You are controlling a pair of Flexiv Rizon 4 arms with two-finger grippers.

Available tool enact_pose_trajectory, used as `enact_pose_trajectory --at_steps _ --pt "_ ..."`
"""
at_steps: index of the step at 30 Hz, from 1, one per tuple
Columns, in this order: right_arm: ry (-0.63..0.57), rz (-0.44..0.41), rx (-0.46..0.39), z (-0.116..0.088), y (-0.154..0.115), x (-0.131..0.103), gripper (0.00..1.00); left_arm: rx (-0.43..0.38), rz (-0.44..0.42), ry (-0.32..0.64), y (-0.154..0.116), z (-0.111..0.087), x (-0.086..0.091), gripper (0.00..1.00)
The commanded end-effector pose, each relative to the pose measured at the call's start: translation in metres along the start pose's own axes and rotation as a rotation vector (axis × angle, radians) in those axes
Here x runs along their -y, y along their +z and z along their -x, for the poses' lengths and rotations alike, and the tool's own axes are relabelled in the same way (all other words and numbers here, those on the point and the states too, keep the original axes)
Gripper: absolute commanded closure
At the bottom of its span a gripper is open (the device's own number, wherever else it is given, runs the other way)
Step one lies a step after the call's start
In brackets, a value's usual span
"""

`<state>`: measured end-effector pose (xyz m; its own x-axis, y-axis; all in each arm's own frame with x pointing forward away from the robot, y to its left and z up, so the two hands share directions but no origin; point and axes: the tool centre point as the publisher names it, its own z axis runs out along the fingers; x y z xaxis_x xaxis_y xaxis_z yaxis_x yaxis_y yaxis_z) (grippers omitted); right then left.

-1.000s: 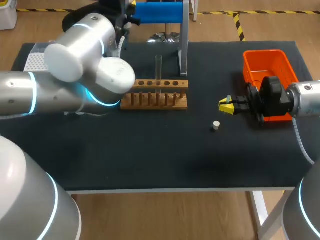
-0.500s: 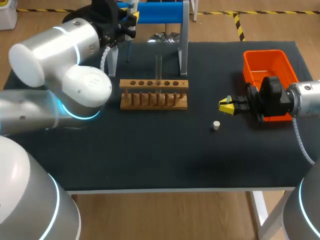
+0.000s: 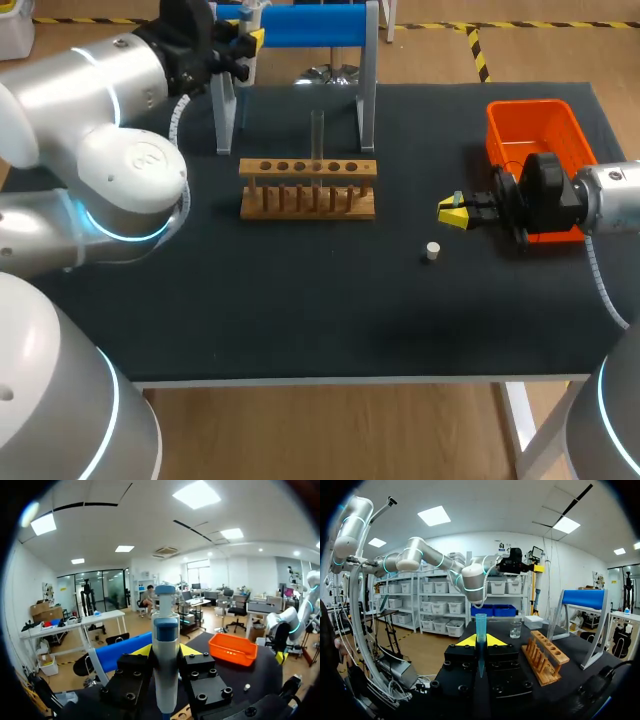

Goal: Invert the test tube, pick up the pipette, mount the tip to pipette, aspirate from beaker and dispense into the tube, eject the tip, return the pipette, and cap with the stopper.

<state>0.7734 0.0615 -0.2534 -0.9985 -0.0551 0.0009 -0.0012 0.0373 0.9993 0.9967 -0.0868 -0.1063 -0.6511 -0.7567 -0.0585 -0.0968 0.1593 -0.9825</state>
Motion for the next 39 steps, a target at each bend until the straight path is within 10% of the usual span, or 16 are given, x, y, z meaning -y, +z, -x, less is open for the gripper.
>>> enact_pose_trajectory --at_steps 1,23,31,39 --pt "0.000 -0.001 0.001 -0.001 0.000 0.000 1.00 -0.104 -0.041 0.058 -0.008 -0.003 0.013 1.00" --pt "0.000 -0.001 0.001 -0.001 0.000 0.000 1.00 -0.639 -0.181 0.124 -0.087 -0.149 0.084 1.00" --pt "0.000 -0.001 0.001 -0.001 0.000 0.000 1.00 -0.706 -0.233 0.090 -0.098 -0.197 0.094 1.00" --pt "0.000 -0.001 0.001 -0.001 0.000 0.000 1.00 -0.706 -0.233 0.090 -0.098 -0.197 0.094 1.00"
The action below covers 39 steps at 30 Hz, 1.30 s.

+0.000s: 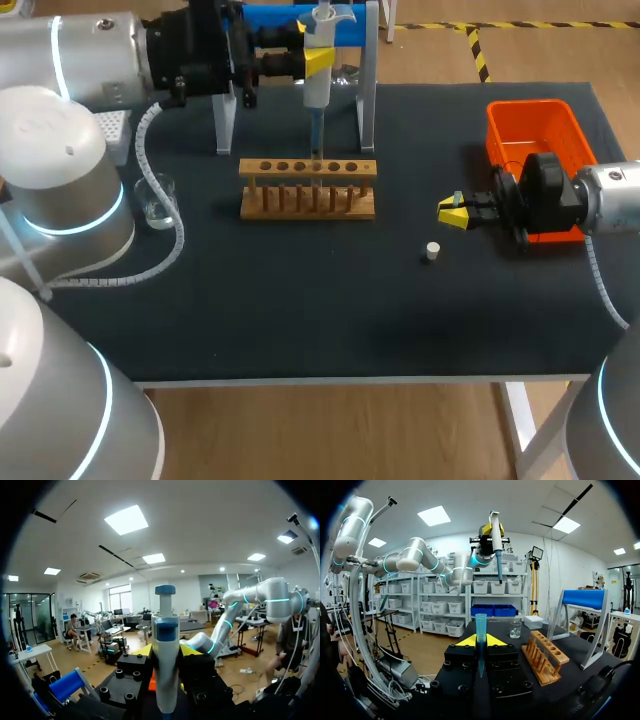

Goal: Invert the test tube, pick up the pipette, mount the tip to pipette, aspirate from beaker and dispense into the tube, eject the tip, return the pipette, and cap with the stopper.

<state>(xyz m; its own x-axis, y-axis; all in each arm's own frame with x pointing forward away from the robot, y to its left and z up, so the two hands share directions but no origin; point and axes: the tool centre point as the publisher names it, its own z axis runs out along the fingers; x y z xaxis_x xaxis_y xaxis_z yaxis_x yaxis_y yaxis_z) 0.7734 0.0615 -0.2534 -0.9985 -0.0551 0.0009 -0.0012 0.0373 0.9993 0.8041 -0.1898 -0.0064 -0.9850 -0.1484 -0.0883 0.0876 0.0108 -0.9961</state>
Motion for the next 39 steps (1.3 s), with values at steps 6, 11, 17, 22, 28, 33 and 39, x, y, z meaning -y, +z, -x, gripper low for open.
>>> enact_pose_trajectory --at_steps 6,11,17,22,28,33,39 --pt "0.000 -0.001 0.001 -0.0008 -0.0004 -0.0002 1.00 -0.001 -0.008 0.002 -0.0009 -0.0003 -0.0013 1.00" --pt "0.000 -0.001 0.001 -0.0008 -0.0004 -0.0002 1.00 -0.001 -0.008 0.002 -0.0009 -0.0003 -0.0013 1.00" --pt "0.000 -0.001 0.001 -0.0008 -0.0004 -0.0002 1.00 -0.001 -0.008 0.002 -0.0009 -0.0003 -0.0013 1.00" --pt "0.000 -0.001 0.001 -0.0008 -0.0004 -0.0002 1.00 -0.042 0.017 0.002 0.0005 0.0031 -0.0030 1.00" --pt "0.000 -0.001 0.001 -0.0008 -0.0004 -0.0002 1.00 -0.062 0.017 0.032 0.0024 0.0016 -0.0007 1.00" --pt "0.000 -0.001 0.001 -0.0008 -0.0004 -0.0002 1.00 -0.079 -0.005 0.038 0.0049 0.0002 0.0011 1.00" --pt "0.000 -0.001 0.001 -0.0008 -0.0004 -0.0002 1.00 -0.106 -0.011 0.023 0.0065 -0.0009 -0.0033 1.00"
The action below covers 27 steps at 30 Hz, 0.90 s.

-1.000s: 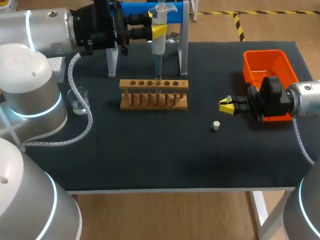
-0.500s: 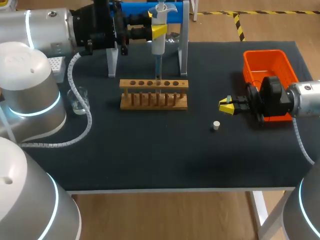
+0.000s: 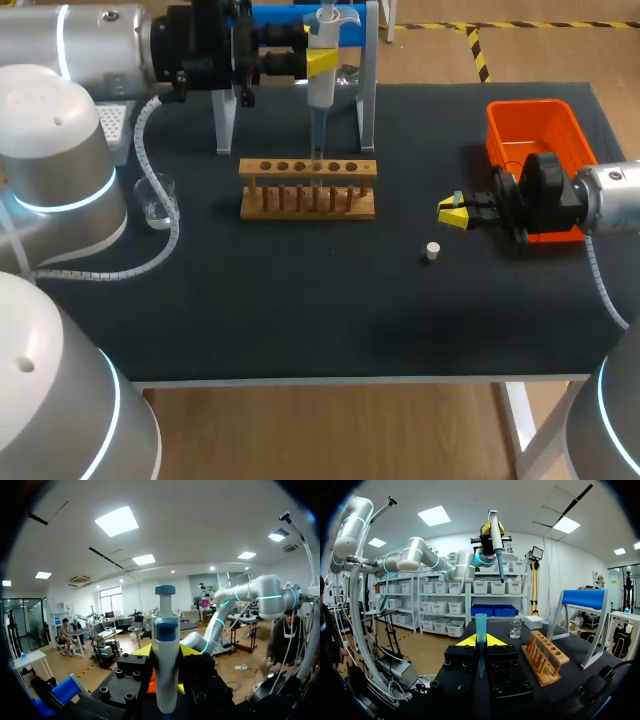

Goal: Invert the test tube, pick up the pipette, mount the tip to pipette, aspirate from beaker and dispense into the tube, eject the tip, return the pipette, and cap with the stopper.

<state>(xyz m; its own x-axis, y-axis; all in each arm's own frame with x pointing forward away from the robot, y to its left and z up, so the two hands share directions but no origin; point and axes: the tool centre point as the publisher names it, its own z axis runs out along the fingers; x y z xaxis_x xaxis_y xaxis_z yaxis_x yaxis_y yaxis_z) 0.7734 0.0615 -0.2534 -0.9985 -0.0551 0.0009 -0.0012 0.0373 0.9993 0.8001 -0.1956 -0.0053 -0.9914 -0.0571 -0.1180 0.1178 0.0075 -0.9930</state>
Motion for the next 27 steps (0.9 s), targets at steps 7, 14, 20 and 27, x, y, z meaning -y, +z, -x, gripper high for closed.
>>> enact_pose_trajectory --at_steps 7,14,20,27 --pt "0.000 -0.001 0.001 -0.0008 -0.0003 -0.0002 1.00 -0.025 -0.008 -0.025 0.0011 0.0006 -0.0080 1.00" --pt "0.000 -0.001 0.001 -0.0008 -0.0003 -0.0002 1.00 -0.022 -0.002 -0.030 -0.0009 -0.0005 -0.0077 1.00" --pt "0.000 -0.001 0.001 -0.0008 -0.0003 -0.0002 1.00 -0.022 0.000 -0.034 -0.0027 -0.0013 -0.0076 1.00" --pt "0.000 -0.001 0.001 -0.0008 -0.0003 -0.0002 1.00 -0.022 0.000 -0.034 -0.0027 -0.0013 -0.0076 1.00"
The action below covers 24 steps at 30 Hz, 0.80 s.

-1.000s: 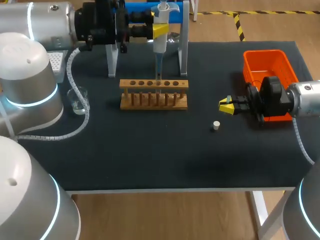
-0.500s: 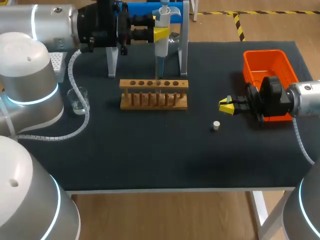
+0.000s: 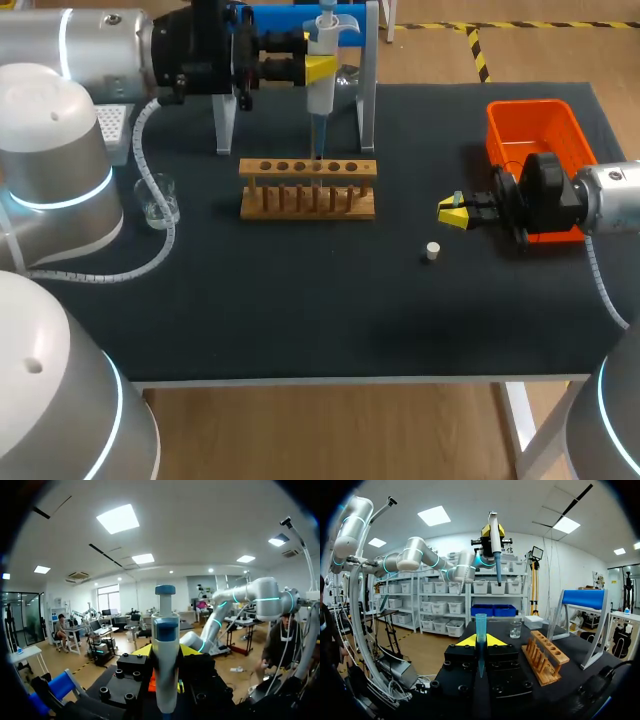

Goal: Invert the test tube, pick up the pipette, mount the tip to pipette, aspirate from beaker and dispense into the tube, eject the tip, return the pipette, and cap with the stopper.

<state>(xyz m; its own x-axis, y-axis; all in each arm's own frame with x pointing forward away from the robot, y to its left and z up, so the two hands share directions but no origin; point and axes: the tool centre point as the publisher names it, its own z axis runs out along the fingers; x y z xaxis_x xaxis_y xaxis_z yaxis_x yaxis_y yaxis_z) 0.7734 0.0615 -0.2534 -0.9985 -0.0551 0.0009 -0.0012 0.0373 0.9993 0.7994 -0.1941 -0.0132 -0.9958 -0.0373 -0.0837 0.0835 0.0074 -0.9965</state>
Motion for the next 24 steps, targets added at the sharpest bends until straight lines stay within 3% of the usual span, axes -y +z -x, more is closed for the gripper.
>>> enact_pose_trajectory --at_steps 1,22,24 --pt "0.000 -0.001 0.001 -0.001 0.000 0.000 1.00 -0.002 -0.001 0.001 -0.001 0.000 0.000 1.00" --pt "0.000 -0.001 0.001 -0.001 0.000 0.000 1.00 -0.002 -0.001 0.001 -0.001 0.000 0.000 1.00" --pt "0.003 0.001 -0.014 0.002 0.011 0.000 1.00 -0.002 -0.001 0.001 -0.001 0.000 0.000 1.00"
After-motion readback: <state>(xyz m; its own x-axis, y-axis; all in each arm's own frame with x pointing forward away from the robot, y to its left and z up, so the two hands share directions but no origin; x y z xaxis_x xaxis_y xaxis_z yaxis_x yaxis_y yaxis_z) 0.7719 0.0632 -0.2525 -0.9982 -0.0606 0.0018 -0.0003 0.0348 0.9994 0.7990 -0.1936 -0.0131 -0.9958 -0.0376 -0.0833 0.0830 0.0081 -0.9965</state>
